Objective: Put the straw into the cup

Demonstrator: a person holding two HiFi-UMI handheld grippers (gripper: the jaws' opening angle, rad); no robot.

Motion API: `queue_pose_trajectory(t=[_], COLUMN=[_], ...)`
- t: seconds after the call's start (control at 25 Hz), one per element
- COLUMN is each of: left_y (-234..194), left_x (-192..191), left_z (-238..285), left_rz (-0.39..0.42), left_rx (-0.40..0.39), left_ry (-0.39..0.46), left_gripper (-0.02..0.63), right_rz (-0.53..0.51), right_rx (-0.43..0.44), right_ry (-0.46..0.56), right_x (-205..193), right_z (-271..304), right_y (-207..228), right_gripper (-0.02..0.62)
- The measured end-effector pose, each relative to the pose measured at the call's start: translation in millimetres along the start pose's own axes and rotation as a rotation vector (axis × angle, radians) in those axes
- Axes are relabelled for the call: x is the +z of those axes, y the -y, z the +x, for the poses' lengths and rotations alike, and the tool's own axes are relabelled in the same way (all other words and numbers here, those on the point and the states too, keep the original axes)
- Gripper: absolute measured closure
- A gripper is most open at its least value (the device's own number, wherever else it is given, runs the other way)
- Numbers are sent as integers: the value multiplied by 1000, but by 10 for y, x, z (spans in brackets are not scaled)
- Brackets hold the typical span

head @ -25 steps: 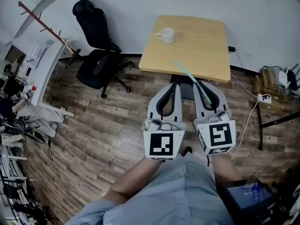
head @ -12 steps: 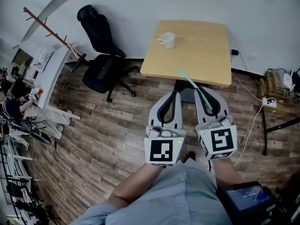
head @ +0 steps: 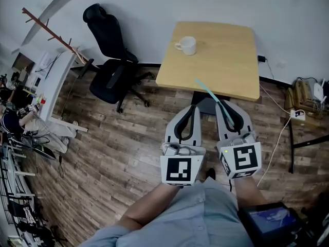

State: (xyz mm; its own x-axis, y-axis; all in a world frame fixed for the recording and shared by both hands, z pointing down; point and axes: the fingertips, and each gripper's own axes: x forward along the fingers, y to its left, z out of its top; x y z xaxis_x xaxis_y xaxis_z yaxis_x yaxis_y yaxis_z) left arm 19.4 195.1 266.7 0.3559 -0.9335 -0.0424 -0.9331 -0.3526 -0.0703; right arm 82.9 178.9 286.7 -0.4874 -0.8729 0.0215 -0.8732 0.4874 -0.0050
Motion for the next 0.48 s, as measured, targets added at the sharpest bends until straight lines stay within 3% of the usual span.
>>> queue_pose_trajectory(t=[0.48], left_y=[-1092], left_x=[-234], left_z=[850], left_rz=[-31], left_rx=[-33], left_ry=[0], left_gripper=[614], right_rz=[5], right_rx=[-44], right_ry=[-35], right_x=[-100], right_z=[1345], right_y=[-15], right_gripper=[571])
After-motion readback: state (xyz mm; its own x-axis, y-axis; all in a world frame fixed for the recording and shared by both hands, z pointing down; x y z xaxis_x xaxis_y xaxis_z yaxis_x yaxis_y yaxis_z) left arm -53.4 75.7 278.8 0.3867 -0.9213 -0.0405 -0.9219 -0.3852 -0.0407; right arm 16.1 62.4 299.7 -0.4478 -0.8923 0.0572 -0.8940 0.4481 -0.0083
